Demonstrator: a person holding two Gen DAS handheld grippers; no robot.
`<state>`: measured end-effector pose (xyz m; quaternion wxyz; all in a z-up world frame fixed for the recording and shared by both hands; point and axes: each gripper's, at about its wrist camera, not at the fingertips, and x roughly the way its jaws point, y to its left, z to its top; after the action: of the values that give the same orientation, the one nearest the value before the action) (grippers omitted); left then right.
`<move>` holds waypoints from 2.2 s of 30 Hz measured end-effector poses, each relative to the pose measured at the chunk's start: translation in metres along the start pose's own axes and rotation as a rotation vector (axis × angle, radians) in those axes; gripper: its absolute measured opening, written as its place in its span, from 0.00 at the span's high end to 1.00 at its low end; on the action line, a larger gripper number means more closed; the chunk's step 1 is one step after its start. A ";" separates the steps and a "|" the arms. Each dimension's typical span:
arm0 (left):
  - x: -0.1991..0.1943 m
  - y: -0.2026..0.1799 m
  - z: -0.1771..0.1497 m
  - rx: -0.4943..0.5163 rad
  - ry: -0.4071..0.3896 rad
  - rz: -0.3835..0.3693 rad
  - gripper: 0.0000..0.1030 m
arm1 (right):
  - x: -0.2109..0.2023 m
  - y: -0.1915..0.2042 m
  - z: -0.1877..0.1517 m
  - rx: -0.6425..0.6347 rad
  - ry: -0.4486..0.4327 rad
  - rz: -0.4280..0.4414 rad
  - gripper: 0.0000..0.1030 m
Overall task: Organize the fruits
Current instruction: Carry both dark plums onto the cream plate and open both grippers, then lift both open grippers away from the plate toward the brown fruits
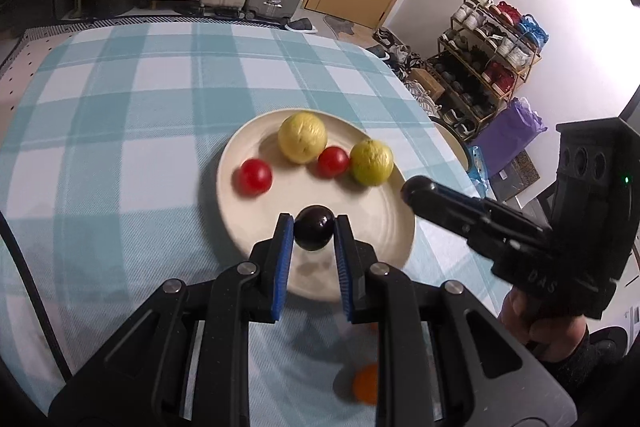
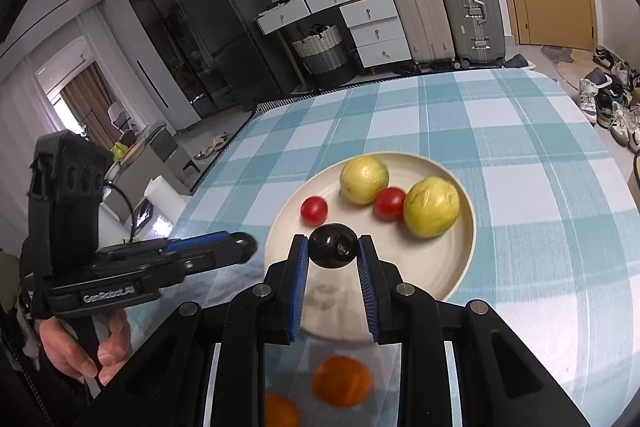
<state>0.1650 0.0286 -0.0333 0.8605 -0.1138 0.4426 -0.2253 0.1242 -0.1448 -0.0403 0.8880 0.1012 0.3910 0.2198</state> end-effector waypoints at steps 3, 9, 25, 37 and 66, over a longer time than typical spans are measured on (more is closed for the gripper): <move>0.017 0.000 0.012 -0.002 0.009 0.001 0.83 | 0.012 -0.007 0.006 0.002 0.011 0.020 0.76; 0.050 0.008 0.030 -0.026 0.034 -0.004 0.83 | 0.039 -0.021 0.014 0.050 0.039 0.055 0.76; 0.073 0.018 0.053 -0.048 0.015 -0.054 0.82 | 0.064 -0.032 0.023 0.074 0.041 0.060 0.54; 0.039 0.011 0.033 -0.055 -0.018 0.008 0.78 | 0.021 -0.032 0.013 0.063 -0.032 0.016 0.49; -0.058 -0.045 -0.048 0.022 -0.168 0.267 0.03 | -0.069 0.007 -0.031 -0.058 -0.223 -0.020 0.03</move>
<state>0.0832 0.0181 -0.0021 0.9180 -0.0629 0.3777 -0.1032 0.0577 -0.1709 -0.0134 0.9308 0.0952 0.2840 0.2093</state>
